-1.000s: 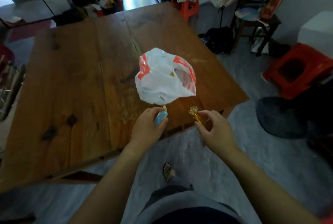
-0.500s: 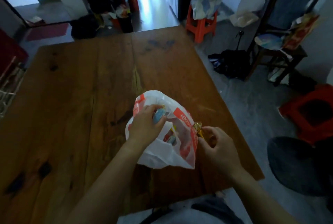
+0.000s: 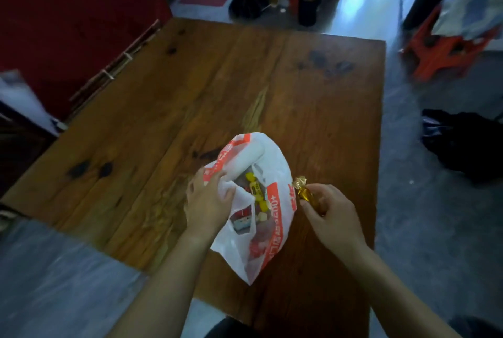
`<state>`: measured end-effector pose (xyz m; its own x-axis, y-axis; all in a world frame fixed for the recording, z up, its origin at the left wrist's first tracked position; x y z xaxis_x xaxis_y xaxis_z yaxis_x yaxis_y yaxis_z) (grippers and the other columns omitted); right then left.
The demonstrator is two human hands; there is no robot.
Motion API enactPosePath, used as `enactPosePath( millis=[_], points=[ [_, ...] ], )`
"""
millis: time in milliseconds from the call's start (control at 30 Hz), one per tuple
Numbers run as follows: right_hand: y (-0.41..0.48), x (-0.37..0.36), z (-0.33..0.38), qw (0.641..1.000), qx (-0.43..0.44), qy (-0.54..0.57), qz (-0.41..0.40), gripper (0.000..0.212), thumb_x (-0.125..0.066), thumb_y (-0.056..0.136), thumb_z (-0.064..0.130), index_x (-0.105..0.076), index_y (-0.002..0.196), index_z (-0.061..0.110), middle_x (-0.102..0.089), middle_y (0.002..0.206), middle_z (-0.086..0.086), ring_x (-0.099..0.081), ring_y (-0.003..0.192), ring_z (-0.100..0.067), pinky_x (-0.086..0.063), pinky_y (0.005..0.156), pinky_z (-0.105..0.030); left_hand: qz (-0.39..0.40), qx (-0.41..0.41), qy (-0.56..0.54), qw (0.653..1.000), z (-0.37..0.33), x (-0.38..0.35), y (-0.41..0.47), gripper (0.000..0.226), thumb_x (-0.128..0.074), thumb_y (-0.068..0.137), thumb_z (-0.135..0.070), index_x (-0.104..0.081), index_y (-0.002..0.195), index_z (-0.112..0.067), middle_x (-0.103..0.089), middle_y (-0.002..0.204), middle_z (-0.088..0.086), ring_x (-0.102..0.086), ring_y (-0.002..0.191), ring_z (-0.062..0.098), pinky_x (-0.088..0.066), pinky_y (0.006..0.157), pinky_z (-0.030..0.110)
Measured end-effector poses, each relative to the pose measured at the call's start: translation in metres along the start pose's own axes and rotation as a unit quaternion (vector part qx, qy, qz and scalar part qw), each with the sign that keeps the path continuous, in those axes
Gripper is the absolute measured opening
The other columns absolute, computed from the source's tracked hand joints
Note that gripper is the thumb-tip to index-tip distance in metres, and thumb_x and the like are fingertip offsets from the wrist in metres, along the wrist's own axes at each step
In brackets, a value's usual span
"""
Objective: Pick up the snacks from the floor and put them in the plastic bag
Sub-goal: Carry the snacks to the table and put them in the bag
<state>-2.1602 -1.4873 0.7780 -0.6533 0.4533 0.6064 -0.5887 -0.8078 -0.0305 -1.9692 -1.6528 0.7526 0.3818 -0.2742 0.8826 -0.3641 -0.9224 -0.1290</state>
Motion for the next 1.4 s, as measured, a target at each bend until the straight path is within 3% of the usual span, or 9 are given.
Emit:
enactPosePath(
  millis=[133,267,367,467,733,967,1133,1233,1400],
  points=[
    [0.028,-0.023,0.026,0.999,0.035,0.02,0.02,0.027,-0.064,0.083,0.027,-0.061,0.109,0.022,-0.058,0.102,0.011,-0.053,0.084,-0.001,-0.037,0.065,-0.009,-0.006,0.012,-0.063,0.998,-0.006,0.005,-0.007,0.036,-0.048,0.088,-0.051,-0.054,0.121,-0.037,-0.039,0.144,0.0,-0.039,0.13,0.021,-0.041,0.102,0.04],
    [0.052,-0.053,0.053,0.998,0.057,0.031,0.019,0.026,-0.062,0.084,0.024,-0.06,0.11,0.024,-0.059,0.107,0.009,-0.056,0.087,-0.007,-0.047,0.071,-0.019,-0.015,-0.002,-0.051,0.999,-0.008,0.006,0.0,0.028,-0.051,0.089,-0.045,-0.061,0.113,-0.033,-0.042,0.141,-0.002,-0.039,0.129,0.018,-0.041,0.101,0.036],
    [0.055,-0.076,0.047,0.998,0.024,0.034,0.046,0.027,-0.061,0.084,0.024,-0.06,0.111,0.024,-0.061,0.109,0.008,-0.055,0.088,-0.008,-0.045,0.073,-0.018,-0.014,-0.036,-0.024,0.999,0.005,0.001,0.009,0.024,-0.053,0.09,-0.038,-0.061,0.112,-0.032,-0.046,0.137,-0.003,-0.044,0.123,0.014,-0.042,0.097,0.028],
    [0.049,-0.082,0.021,0.998,-0.031,0.0,0.046,0.025,-0.061,0.085,0.024,-0.06,0.11,0.023,-0.061,0.111,0.005,-0.057,0.095,-0.011,-0.051,0.082,-0.031,0.026,-0.099,0.001,0.995,0.017,-0.003,0.014,0.027,-0.05,0.093,-0.022,-0.062,0.118,-0.022,-0.053,0.131,-0.004,-0.043,0.123,0.014,-0.039,0.098,0.025],
    [0.029,-0.059,-0.034,0.983,-0.167,-0.067,-0.03,0.032,-0.063,0.084,0.022,-0.056,0.115,0.017,-0.061,0.111,-0.001,-0.058,0.091,-0.012,-0.053,0.076,-0.029,0.042,-0.059,-0.02,0.997,0.072,0.018,0.035,0.031,-0.059,0.089,-0.023,-0.06,0.12,-0.023,-0.053,0.129,-0.001,-0.05,0.112,0.012,-0.035,0.088,0.017],
    [0.054,-0.092,0.045,0.993,-0.085,0.009,-0.081,0.022,-0.061,0.085,0.027,-0.058,0.107,0.027,-0.057,0.099,0.012,-0.057,0.083,-0.001,-0.052,0.067,-0.02,0.084,-0.135,-0.026,0.987,0.075,0.018,0.051,0.043,-0.056,0.089,-0.035,-0.049,0.13,-0.025,-0.045,0.135,-0.003,-0.047,0.116,0.009,-0.04,0.089,0.019],
    [0.045,-0.121,0.051,0.992,-0.12,0.002,-0.03,0.025,-0.06,0.086,0.03,-0.056,0.109,0.027,-0.059,0.099,0.011,-0.058,0.087,-0.004,-0.057,0.076,-0.031,0.122,-0.151,-0.031,0.98,0.077,-0.001,0.052,0.051,-0.054,0.09,-0.038,-0.038,0.137,-0.029,-0.041,0.141,-0.001,-0.043,0.125,0.015,-0.04,0.096,0.025],
    [0.039,-0.116,0.045,0.99,-0.137,-0.016,-0.04,0.028,-0.061,0.085,0.029,-0.056,0.113,0.025,-0.062,0.107,0.006,-0.057,0.091,-0.003,-0.054,0.08,-0.025,0.131,-0.159,-0.039,0.978,0.081,-0.009,0.05,0.056,-0.059,0.087,-0.037,-0.037,0.137,-0.029,-0.042,0.14,-0.001,-0.043,0.125,0.016,-0.039,0.097,0.028],
    [0.045,-0.106,0.054,0.99,-0.129,-0.059,-0.014,0.043,-0.06,0.086,0.032,-0.048,0.126,0.023,-0.056,0.125,0.002,-0.054,0.109,-0.011,-0.049,0.092,-0.03,0.122,-0.168,-0.021,0.978,0.085,-0.005,0.049,0.055,-0.058,0.088,-0.034,-0.036,0.138,-0.031,-0.04,0.141,-0.001,-0.043,0.124,0.016,-0.044,0.097,0.03]
  ],
)
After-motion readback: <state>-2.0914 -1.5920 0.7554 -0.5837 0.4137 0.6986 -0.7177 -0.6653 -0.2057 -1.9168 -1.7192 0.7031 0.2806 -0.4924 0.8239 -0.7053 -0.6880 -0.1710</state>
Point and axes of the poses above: each hand's wrist, its own y-axis towards the middle knuckle, its own x-axis out of the back of the hand, z = x × y, the point moved 5 cm from there along y, towards the middle knuckle
